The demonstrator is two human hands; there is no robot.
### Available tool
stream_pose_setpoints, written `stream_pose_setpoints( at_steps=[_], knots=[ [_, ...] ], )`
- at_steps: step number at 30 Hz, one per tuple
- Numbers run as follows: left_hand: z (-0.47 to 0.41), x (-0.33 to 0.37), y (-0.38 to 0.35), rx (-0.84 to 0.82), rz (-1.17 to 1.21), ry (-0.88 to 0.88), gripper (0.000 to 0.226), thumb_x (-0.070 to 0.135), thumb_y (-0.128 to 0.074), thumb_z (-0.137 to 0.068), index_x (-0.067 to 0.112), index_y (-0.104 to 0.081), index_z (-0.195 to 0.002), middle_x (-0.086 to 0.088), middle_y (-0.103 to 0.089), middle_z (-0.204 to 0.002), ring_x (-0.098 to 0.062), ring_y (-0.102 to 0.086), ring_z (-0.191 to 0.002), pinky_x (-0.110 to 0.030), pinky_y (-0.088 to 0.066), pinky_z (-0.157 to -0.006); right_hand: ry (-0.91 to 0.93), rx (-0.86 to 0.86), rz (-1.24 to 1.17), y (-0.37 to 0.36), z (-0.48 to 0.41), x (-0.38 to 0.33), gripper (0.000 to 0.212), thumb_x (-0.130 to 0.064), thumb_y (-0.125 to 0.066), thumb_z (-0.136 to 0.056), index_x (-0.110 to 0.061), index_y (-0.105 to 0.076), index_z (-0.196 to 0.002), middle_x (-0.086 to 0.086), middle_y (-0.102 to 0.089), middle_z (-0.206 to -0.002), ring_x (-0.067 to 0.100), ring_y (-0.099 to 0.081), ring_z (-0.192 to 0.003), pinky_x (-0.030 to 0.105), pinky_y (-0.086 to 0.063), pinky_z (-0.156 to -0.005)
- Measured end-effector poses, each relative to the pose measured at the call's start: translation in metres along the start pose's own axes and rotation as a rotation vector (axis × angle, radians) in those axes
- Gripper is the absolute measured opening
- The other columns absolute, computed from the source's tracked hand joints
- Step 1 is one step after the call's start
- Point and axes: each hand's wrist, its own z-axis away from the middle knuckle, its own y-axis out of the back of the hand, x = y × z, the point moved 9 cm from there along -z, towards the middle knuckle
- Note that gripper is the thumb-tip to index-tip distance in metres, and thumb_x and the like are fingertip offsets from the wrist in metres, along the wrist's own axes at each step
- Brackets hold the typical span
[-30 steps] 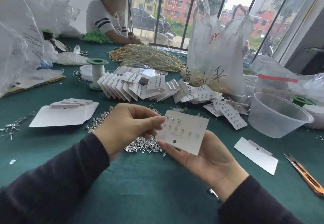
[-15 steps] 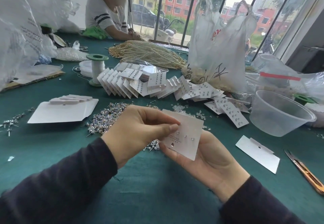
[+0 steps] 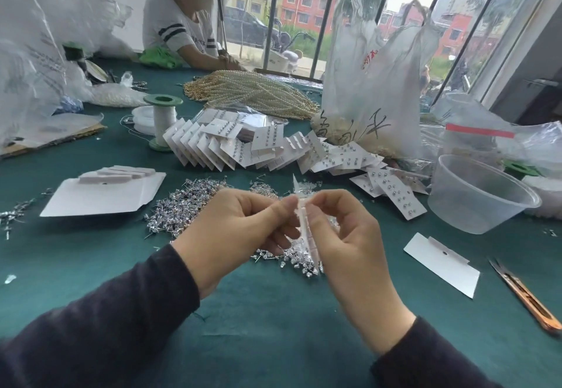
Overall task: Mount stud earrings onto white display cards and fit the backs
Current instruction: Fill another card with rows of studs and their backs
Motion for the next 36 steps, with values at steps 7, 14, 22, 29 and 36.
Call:
stream_pose_setpoints(
  at_steps=[7,14,22,29,36],
  knots=[
    [0.003,-0.025,0.004,0.045,0.116,0.267,0.020,0.020,-0.069,-0.066,0.000,-0.071,-0.067,-0.011,-0.067,-0.058,-0.013,-0.060,-0.045,-0.018,-0.048,-0.041,0.267,-0.015,0.230,-0.006,0.004,-0.028,0.023,-0.016,-0.055,-0.082,-0.023,-0.050,-0.104,-0.003,-0.056,-0.094,0.006,-0.055,-0.092,0.014,-0.041,-0.083],
    [-0.001,-0.036,0.033,0.301,0.243,0.345,0.014,0.008,-0.059,-0.083,-0.006,-0.055,-0.085,-0.010,-0.064,-0.048,-0.016,-0.058,-0.035,-0.018,-0.045,-0.031,0.189,0.066,0.574,0.053,-0.030,-0.019,0.017,-0.011,-0.066,-0.082,-0.020,-0.060,-0.095,-0.017,-0.057,-0.087,-0.008,-0.055,-0.084,0.001,-0.038,-0.077],
    [0.001,-0.035,0.043,0.377,0.155,0.340,0.019,0.019,-0.067,-0.078,0.003,-0.060,-0.084,-0.007,-0.057,-0.054,-0.011,-0.044,-0.025,-0.012,-0.032,-0.027,-0.075,-0.252,0.935,0.034,-0.033,0.035,0.009,-0.020,-0.063,-0.082,-0.021,-0.073,-0.082,-0.006,-0.061,-0.081,0.013,-0.055,-0.081,0.036,-0.045,-0.085],
    [0.002,-0.037,0.042,0.380,0.182,0.362,0.019,0.013,-0.062,-0.083,-0.003,-0.057,-0.091,-0.013,-0.061,-0.051,-0.015,-0.054,-0.029,-0.016,-0.041,-0.028,-0.024,-0.275,0.926,0.026,-0.031,0.034,0.009,-0.015,-0.059,-0.083,-0.021,-0.065,-0.079,-0.006,-0.057,-0.079,0.013,-0.052,-0.079,0.036,-0.043,-0.083],
    [0.003,-0.040,0.038,0.346,0.217,0.416,0.011,0.011,-0.058,-0.086,0.000,-0.058,-0.085,-0.011,-0.064,-0.048,-0.020,-0.060,-0.036,-0.018,-0.044,-0.031,-0.001,-0.254,0.889,0.025,-0.029,0.034,0.007,-0.013,-0.058,-0.085,-0.014,-0.065,-0.086,-0.005,-0.059,-0.082,0.010,-0.051,-0.078,0.017,-0.031,-0.067]
  ],
)
